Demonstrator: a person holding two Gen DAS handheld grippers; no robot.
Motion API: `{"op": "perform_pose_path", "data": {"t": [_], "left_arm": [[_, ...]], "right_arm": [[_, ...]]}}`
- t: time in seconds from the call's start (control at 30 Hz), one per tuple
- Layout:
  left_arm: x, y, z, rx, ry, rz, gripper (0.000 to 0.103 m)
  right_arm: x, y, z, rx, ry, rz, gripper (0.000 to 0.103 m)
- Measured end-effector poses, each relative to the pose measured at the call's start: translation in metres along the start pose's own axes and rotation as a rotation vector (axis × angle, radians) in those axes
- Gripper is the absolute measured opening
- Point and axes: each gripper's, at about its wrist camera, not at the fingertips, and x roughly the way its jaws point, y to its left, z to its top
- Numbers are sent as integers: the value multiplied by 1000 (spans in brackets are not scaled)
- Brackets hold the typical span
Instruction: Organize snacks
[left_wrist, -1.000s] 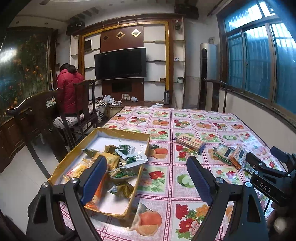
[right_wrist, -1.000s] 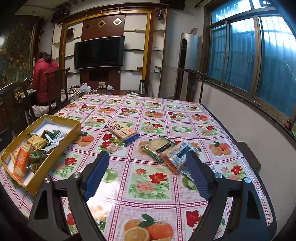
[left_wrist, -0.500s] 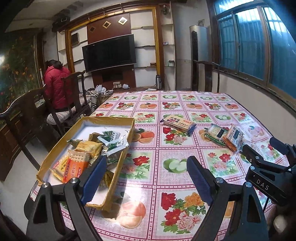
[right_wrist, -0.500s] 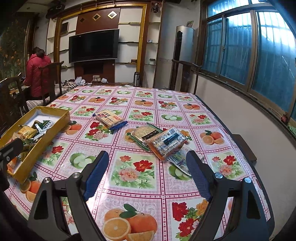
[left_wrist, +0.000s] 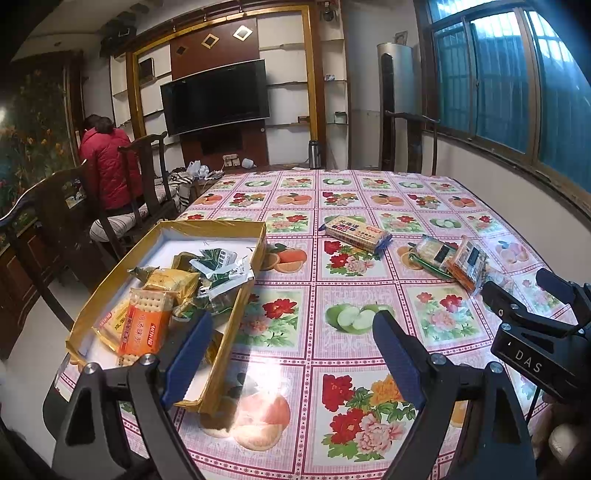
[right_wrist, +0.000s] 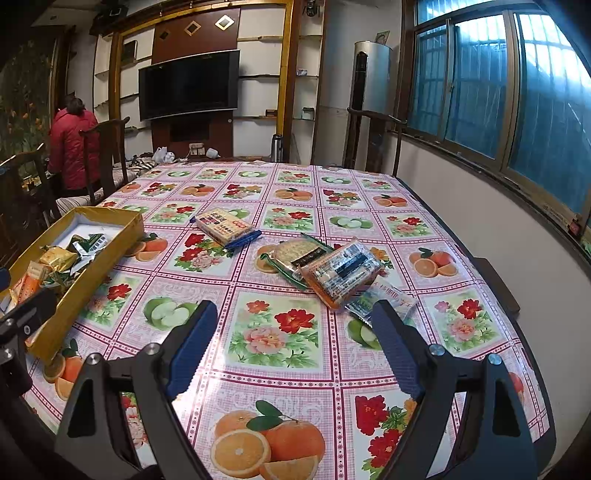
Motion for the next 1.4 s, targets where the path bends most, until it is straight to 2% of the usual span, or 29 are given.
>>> {"op": "perform_pose_path", "data": {"t": [1.4], "left_arm": [[13, -3, -6, 11, 47, -17, 88]], "right_arm": [[17, 3, -10, 13, 53, 26, 86]]}}
